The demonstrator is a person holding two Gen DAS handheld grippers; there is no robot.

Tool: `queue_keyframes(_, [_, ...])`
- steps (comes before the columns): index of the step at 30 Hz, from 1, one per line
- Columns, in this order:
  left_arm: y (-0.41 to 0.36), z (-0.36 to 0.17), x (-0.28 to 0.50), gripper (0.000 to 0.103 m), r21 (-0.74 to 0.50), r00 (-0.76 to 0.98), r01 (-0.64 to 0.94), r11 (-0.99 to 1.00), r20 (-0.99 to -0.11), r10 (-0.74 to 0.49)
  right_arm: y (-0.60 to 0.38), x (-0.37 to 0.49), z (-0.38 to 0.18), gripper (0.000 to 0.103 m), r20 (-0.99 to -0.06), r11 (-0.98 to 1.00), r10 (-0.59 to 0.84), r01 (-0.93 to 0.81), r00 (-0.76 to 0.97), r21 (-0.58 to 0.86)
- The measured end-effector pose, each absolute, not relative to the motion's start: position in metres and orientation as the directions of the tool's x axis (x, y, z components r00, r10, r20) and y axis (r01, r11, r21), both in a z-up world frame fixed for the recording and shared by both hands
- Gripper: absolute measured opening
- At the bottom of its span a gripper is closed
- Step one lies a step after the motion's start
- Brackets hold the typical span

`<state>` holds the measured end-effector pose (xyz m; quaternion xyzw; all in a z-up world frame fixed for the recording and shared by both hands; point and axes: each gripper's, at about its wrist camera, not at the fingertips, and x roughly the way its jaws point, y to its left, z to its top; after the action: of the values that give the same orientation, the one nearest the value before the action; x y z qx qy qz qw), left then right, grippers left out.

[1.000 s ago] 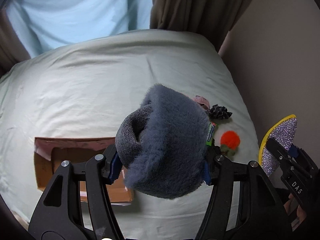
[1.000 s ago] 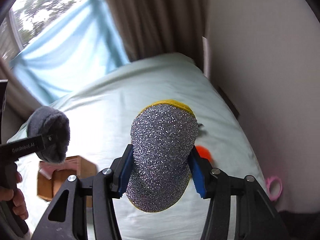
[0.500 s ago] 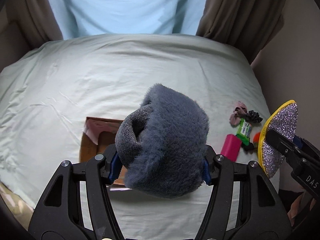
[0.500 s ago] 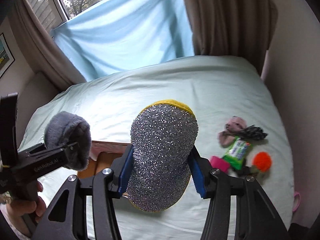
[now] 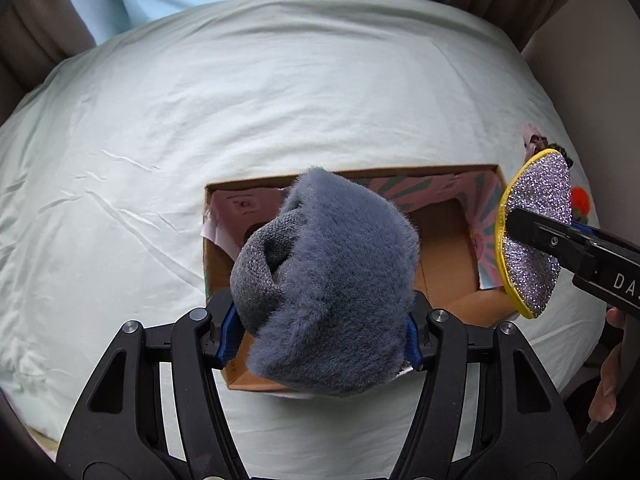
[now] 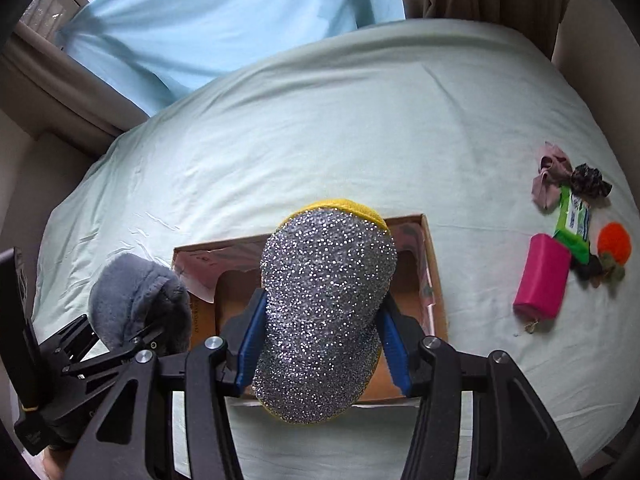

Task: Organize soft objects
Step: 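Carry the grey sock and silver scrubber over the box with both tools, then release the sock and scrubber into the box and lift both tools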

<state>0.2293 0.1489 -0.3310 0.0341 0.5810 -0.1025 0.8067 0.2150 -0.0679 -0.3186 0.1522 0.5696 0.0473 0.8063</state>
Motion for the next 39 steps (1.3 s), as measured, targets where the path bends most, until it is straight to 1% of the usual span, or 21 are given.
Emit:
queue_keyframes(5, [0.139, -0.369, 0.242, 0.058, -0.088, 0.245, 0.266, 0.96, -0.957, -0.155, -0.057, 0.227, -0.368, 0.049, -0.93, 0.941, 0.246, 0.164, 0.271, 0.297])
queue_keyframes(10, [0.131, -0.396, 0.252, 0.058, -0.072, 0.209, 0.288, 0.955, -0.968, -0.136, -0.048, 0.237, -0.399, 0.049, -0.945, 0.941, 0.242, 0.183, 0.221, 0.284])
queue_keyframes(12, [0.126, -0.4, 0.258, 0.061, -0.081, 0.191, 0.296, 0.952, -0.971, -0.142, -0.048, 0.241, -0.409, 0.049, -0.947, 0.939, 0.247, 0.19, 0.204, 0.286])
queue_keyframes(13, [0.124, -0.403, 0.259, 0.069, -0.085, 0.172, 0.307, 0.948, -0.975, -0.143, -0.047, 0.244, -0.414, 0.052, -0.947, 0.936, 0.258, 0.193, 0.193, 0.294])
queue_keyframes(14, [0.122, -0.405, 0.26, 0.076, -0.085, 0.157, 0.322, 0.943, -0.977, -0.142, -0.046, 0.247, -0.42, 0.062, -0.945, 0.932, 0.274, 0.195, 0.178, 0.306])
queue_keyframes(15, [0.119, -0.405, 0.26, 0.081, -0.064, 0.162, 0.334, 0.94, -0.979, -0.125, -0.042, 0.249, -0.42, 0.077, -0.946, 0.931, 0.282, 0.193, 0.162, 0.31])
queue_keyframes(16, [0.117, -0.403, 0.259, 0.093, -0.033, 0.179, 0.347, 0.937, -0.979, -0.101, -0.04, 0.252, -0.425, 0.084, -0.95, 0.935, 0.279, 0.186, 0.14, 0.302])
queue_keyframes(17, [0.116, -0.401, 0.259, 0.101, -0.007, 0.196, 0.358, 0.934, -0.977, -0.083, -0.036, 0.255, -0.429, 0.091, -0.957, 0.943, 0.268, 0.172, 0.111, 0.284])
queue_keyframes(21, [0.12, -0.396, 0.257, 0.102, 0.012, 0.202, 0.38, 0.925, -0.977, -0.071, -0.033, 0.258, -0.432, 0.091, -0.966, 0.954, 0.246, 0.157, 0.086, 0.257])
queue_keyframes(30, [0.131, -0.388, 0.256, 0.102, -0.018, 0.201, 0.342, 0.94, -0.975, -0.091, -0.042, 0.252, -0.423, 0.091, -0.964, 0.955, 0.244, 0.145, 0.106, 0.257])
queue_keyframes(35, [0.14, -0.368, 0.251, 0.102, -0.02, 0.228, 0.321, 0.947, -0.969, -0.098, -0.039, 0.246, -0.406, 0.091, -0.969, 0.961, 0.222, 0.147, 0.104, 0.236])
queue_keyframes(39, [0.152, -0.338, 0.242, 0.102, -0.021, 0.269, 0.296, 0.955, -0.958, -0.104, -0.034, 0.238, -0.38, 0.091, -0.966, 0.964, 0.221, 0.118, 0.136, 0.238])
